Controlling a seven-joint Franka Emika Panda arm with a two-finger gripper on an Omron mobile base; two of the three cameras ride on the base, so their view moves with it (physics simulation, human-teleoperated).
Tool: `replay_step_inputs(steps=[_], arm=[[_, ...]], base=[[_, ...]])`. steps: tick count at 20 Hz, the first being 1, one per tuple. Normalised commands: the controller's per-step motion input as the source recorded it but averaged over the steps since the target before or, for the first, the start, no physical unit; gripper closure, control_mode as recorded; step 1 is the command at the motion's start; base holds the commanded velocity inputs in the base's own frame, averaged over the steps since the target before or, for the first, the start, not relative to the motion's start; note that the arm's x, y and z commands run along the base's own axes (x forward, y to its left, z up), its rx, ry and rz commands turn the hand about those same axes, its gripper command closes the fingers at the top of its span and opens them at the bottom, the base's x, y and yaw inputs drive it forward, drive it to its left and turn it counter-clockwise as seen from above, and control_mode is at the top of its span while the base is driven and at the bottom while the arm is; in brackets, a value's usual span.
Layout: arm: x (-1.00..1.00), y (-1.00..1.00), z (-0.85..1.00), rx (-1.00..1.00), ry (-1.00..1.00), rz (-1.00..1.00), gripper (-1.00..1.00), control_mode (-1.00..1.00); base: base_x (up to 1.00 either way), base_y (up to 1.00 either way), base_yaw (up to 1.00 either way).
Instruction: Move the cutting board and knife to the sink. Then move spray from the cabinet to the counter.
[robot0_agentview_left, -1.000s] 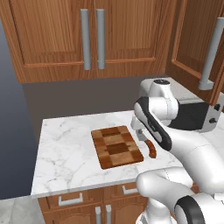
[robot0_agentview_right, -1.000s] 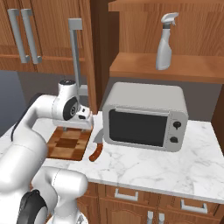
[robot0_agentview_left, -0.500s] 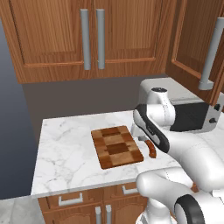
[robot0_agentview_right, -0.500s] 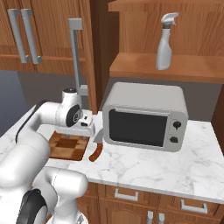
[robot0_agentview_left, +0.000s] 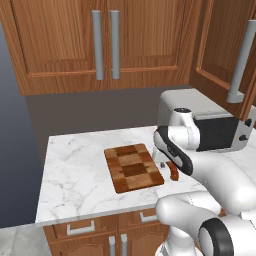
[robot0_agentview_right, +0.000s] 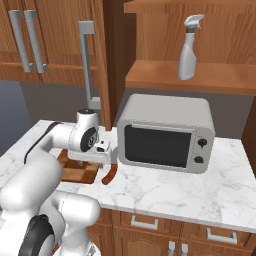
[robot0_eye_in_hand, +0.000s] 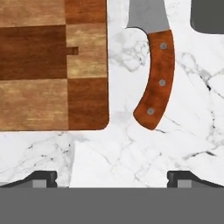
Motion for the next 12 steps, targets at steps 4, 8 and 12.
replay_step_inputs(steps=[4, 8, 12], arm=[[0.0, -0.34, -0.18, 0.0, 0.0, -0.02, -1.0, -1.0], [0.0, -0.28, -0.14, 0.0, 0.0, -0.01, -1.0, -1.0], [0.0, -0.12, -0.13, 0.0, 0.0, 0.0, -1.0, -1.0]], base=[[0.0, 0.0, 0.0], [0.0, 0.0, 0.0], [0.0, 0.0, 0.0]])
